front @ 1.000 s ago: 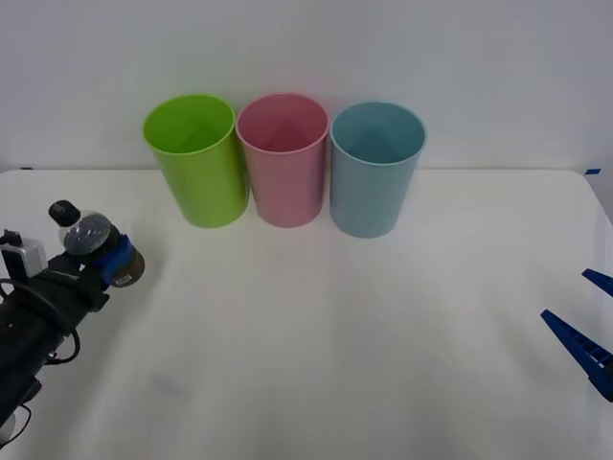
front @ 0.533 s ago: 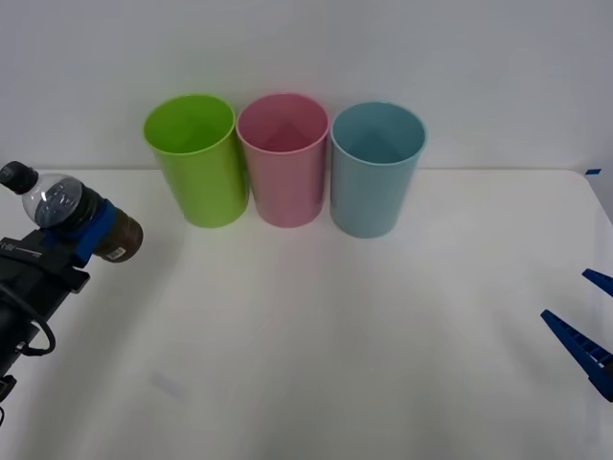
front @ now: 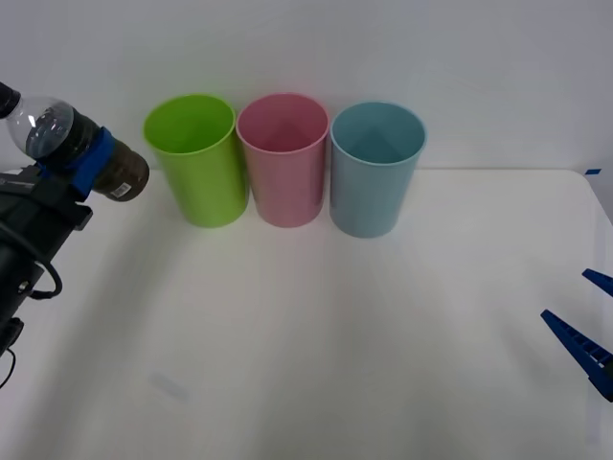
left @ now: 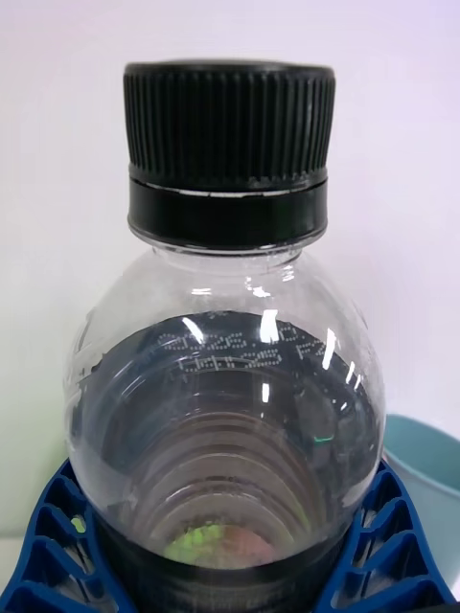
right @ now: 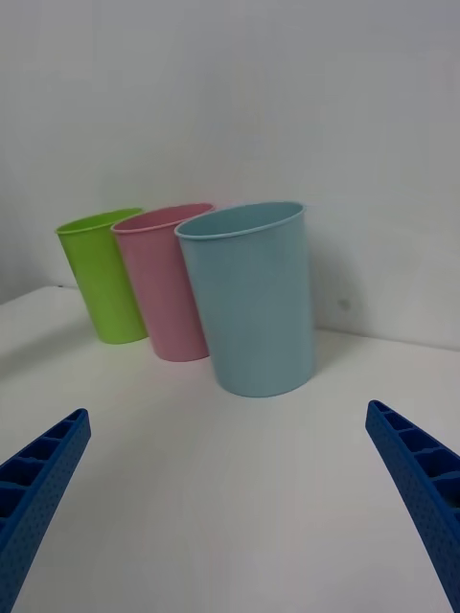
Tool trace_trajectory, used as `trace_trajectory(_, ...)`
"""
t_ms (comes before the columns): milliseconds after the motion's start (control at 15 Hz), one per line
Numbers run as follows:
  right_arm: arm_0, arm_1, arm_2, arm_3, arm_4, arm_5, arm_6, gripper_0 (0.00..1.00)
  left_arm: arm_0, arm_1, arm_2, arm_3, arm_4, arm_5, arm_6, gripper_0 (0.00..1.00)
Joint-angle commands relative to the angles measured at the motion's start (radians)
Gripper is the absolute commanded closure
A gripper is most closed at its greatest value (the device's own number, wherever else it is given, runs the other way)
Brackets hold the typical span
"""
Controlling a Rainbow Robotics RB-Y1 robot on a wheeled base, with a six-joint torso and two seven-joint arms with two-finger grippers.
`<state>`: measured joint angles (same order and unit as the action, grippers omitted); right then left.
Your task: Grasp the object on the table and drop it into the matching bin: aluminum can to the light blue bin, PET bottle to the pink bin.
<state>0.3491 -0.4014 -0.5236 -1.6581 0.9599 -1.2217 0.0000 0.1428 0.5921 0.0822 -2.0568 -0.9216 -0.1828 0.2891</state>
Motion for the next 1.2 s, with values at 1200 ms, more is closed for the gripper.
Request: trace_trajectory(1200, 0.0, 0.0, 0.0, 0.0, 0.0, 0.0, 0.0, 0.0, -0.853, -0.097, -0.467, 0.684, -0.112, 0.172, -0.031, 1.0)
